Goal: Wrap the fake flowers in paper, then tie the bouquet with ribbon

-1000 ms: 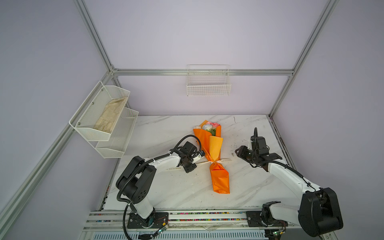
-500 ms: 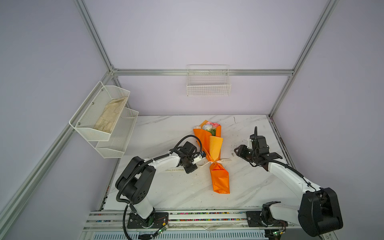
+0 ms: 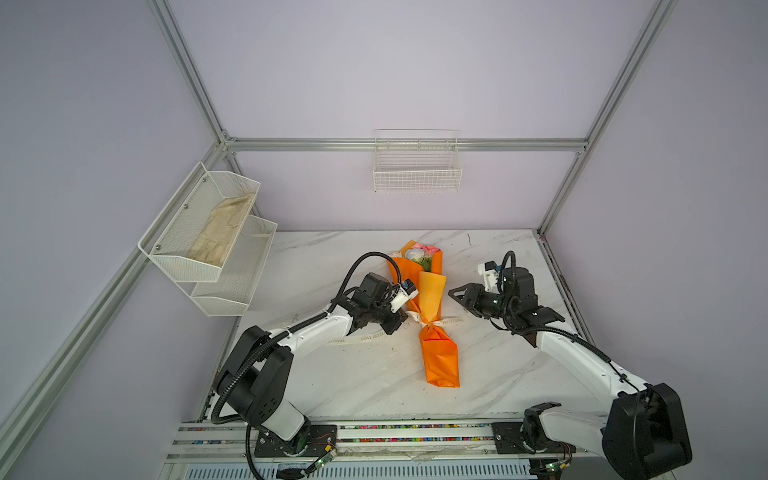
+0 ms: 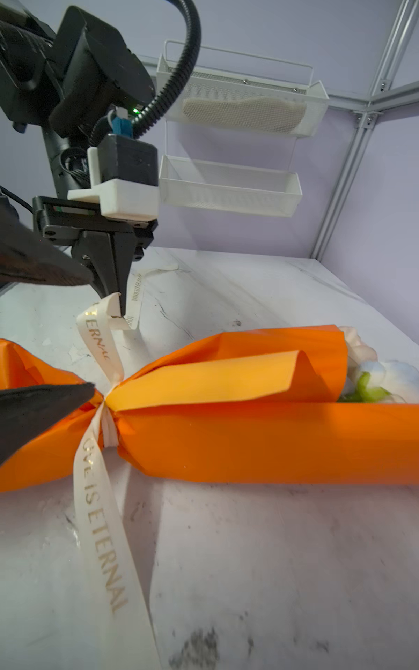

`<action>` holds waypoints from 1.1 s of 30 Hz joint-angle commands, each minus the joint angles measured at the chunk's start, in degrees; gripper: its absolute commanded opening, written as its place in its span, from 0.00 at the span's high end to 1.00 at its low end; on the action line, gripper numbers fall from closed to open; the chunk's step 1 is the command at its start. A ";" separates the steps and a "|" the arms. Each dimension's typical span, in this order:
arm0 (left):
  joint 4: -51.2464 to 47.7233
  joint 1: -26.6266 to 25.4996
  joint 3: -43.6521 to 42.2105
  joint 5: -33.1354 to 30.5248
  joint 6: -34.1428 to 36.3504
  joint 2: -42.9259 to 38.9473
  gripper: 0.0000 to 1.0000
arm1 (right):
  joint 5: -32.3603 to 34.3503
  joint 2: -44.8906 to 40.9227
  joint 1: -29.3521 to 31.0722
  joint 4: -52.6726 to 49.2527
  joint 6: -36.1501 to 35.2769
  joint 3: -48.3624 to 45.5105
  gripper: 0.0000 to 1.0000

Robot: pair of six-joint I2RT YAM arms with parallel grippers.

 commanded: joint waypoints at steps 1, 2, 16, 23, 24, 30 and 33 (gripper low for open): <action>7.15 0.27 0.71 6.65 -7.88 -2.79 1.00 | -1.83 -0.34 2.91 3.43 5.49 -1.52 0.52; 7.65 0.22 0.64 7.56 -9.30 -2.79 1.00 | -0.87 -0.32 3.69 3.29 6.56 -1.79 0.51; 0.71 0.27 4.63 13.01 -17.04 -0.71 0.95 | 5.22 1.98 14.28 9.83 28.31 -4.31 0.35; -1.46 0.27 5.05 12.63 -18.40 -1.53 0.95 | 7.51 3.46 16.27 27.01 43.27 -11.70 0.35; -0.98 0.27 4.72 12.84 -18.71 -1.80 0.95 | 7.45 4.14 16.53 26.67 43.15 -11.25 0.35; -0.61 0.27 5.69 15.16 -18.95 -0.68 0.94 | 7.87 7.26 18.01 28.26 43.76 -9.81 0.35; -0.49 0.21 5.72 15.89 -18.63 -0.65 0.92 | 8.70 8.42 17.99 29.64 44.05 -9.71 0.36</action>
